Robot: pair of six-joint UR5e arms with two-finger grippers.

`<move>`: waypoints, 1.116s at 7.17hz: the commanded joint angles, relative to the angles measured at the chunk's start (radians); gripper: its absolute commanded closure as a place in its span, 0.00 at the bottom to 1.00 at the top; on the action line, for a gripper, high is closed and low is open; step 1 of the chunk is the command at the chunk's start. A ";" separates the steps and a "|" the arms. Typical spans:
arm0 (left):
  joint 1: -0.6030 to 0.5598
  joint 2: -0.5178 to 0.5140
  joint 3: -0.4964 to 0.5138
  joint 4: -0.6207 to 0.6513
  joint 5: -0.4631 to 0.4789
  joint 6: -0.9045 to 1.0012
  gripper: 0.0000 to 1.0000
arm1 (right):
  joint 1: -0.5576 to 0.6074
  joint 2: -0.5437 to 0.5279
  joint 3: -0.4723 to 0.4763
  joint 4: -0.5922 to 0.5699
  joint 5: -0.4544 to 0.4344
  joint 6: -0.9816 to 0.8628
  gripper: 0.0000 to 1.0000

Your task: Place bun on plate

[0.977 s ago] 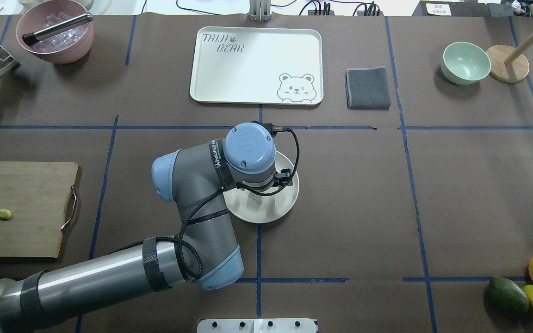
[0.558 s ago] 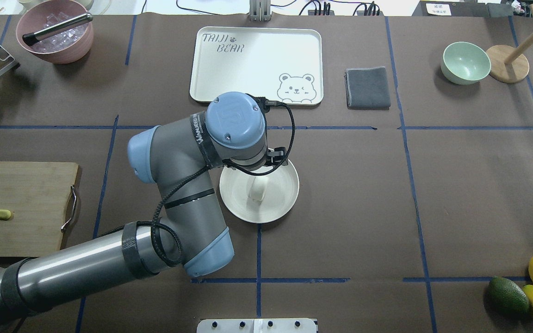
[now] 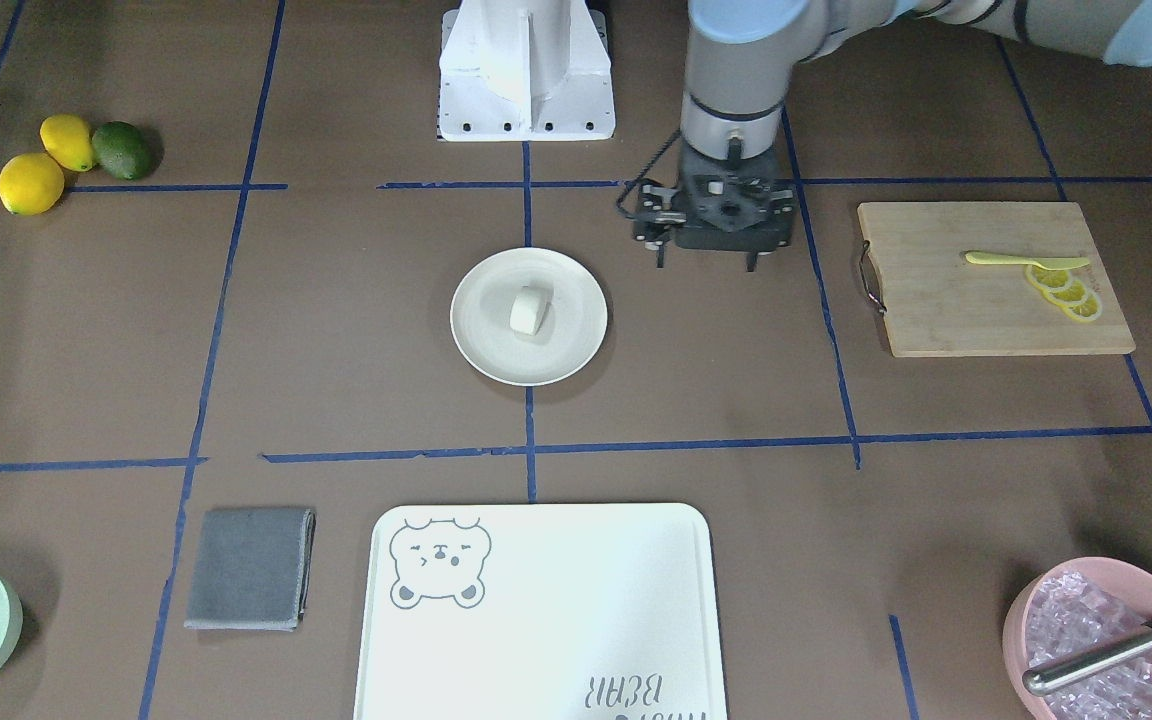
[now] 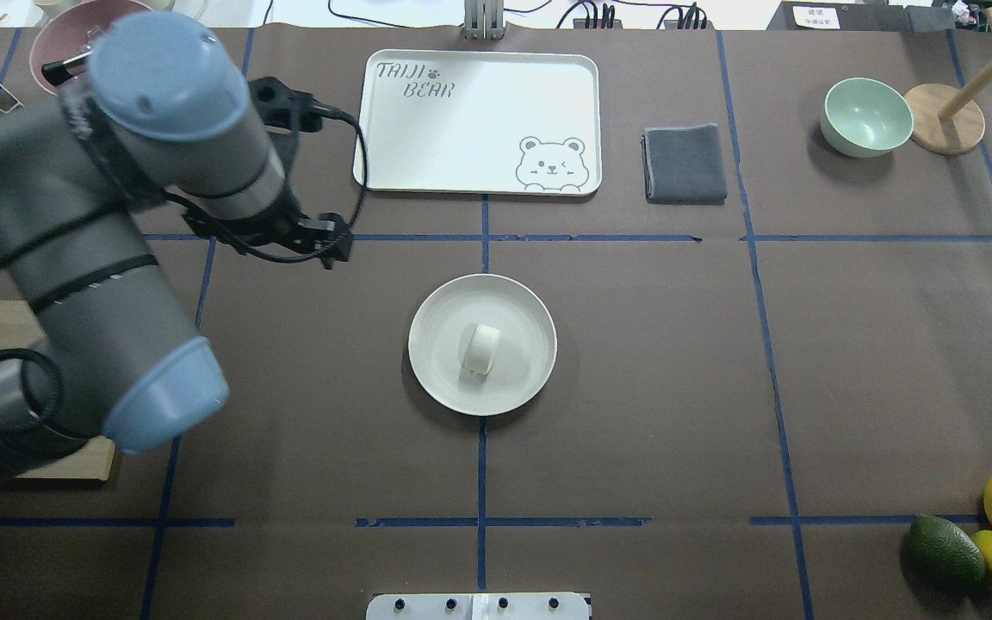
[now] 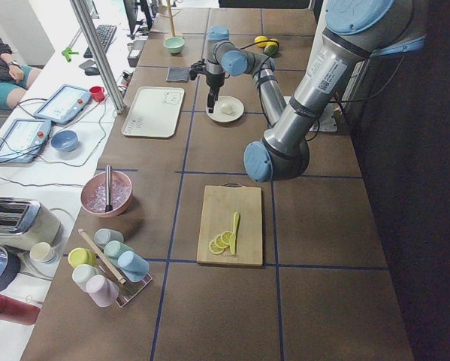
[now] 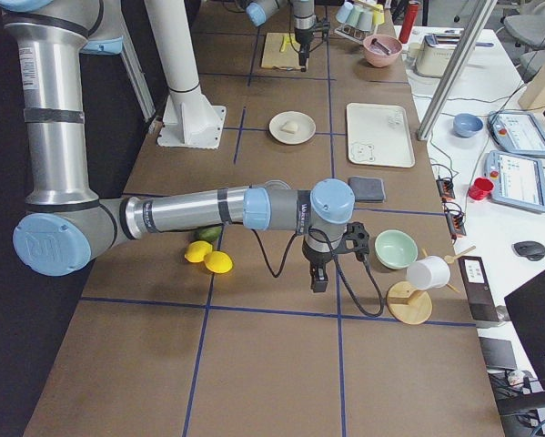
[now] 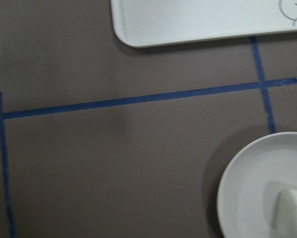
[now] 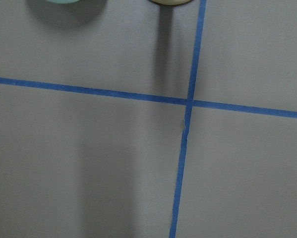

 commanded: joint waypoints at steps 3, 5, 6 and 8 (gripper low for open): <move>-0.449 0.285 -0.056 0.126 -0.272 0.608 0.00 | 0.021 -0.097 -0.006 0.155 -0.005 0.002 0.00; -0.646 0.428 -0.024 0.123 -0.313 0.860 0.00 | 0.026 -0.088 -0.003 0.155 -0.030 0.007 0.00; -0.721 0.499 0.010 0.114 -0.325 0.962 0.00 | 0.026 -0.083 -0.003 0.155 -0.030 0.022 0.00; -0.886 0.562 0.263 0.011 -0.438 1.194 0.00 | 0.026 -0.082 0.002 0.156 -0.030 0.033 0.00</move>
